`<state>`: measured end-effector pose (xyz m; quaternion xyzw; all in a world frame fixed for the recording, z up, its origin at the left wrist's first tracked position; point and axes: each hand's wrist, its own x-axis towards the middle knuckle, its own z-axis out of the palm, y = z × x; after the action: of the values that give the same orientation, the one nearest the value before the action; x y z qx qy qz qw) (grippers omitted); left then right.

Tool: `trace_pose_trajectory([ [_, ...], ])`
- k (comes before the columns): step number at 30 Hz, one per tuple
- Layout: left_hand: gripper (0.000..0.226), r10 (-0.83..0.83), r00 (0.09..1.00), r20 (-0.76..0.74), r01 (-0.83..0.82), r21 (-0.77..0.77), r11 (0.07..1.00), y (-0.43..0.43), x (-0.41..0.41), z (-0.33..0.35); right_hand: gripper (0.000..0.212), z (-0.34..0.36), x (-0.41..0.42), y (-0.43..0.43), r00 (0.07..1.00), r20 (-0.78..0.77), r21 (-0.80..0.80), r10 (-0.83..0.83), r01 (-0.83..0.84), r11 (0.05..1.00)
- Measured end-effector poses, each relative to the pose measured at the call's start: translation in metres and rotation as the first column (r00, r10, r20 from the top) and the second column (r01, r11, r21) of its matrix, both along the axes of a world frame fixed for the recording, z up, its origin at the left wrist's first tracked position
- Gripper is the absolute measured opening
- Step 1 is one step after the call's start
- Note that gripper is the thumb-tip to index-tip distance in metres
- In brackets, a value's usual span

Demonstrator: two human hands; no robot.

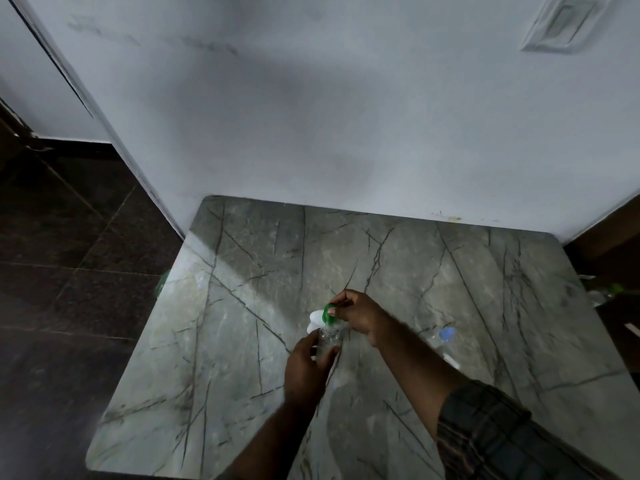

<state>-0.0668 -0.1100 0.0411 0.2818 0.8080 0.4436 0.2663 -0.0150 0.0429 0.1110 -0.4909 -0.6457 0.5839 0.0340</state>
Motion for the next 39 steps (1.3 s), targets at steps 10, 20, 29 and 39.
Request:
trace_pose_trajectory([
  [10,0.054,-0.006,0.998,0.059,0.004,0.023,1.0,0.001,-0.002,0.003,0.019,0.004,-0.006,0.0,0.999,0.027,-0.007,-0.021,0.021,1.0],
  [20,0.055,-0.026,0.999,0.027,0.026,-0.011,1.0,-0.001,-0.004,0.0,0.019,0.006,-0.01,0.003,0.987,0.131,0.086,0.095,-0.107,0.991],
  [29,0.056,-0.049,0.998,0.048,0.05,-0.019,0.999,0.0,-0.006,-0.002,0.025,0.009,-0.011,0.005,0.975,0.174,0.093,0.139,-0.156,0.983],
  [39,0.029,-0.078,0.997,0.024,0.078,-0.007,0.997,0.003,-0.007,-0.003,0.023,0.013,-0.008,0.005,0.978,0.161,0.112,0.135,-0.154,0.982],
])
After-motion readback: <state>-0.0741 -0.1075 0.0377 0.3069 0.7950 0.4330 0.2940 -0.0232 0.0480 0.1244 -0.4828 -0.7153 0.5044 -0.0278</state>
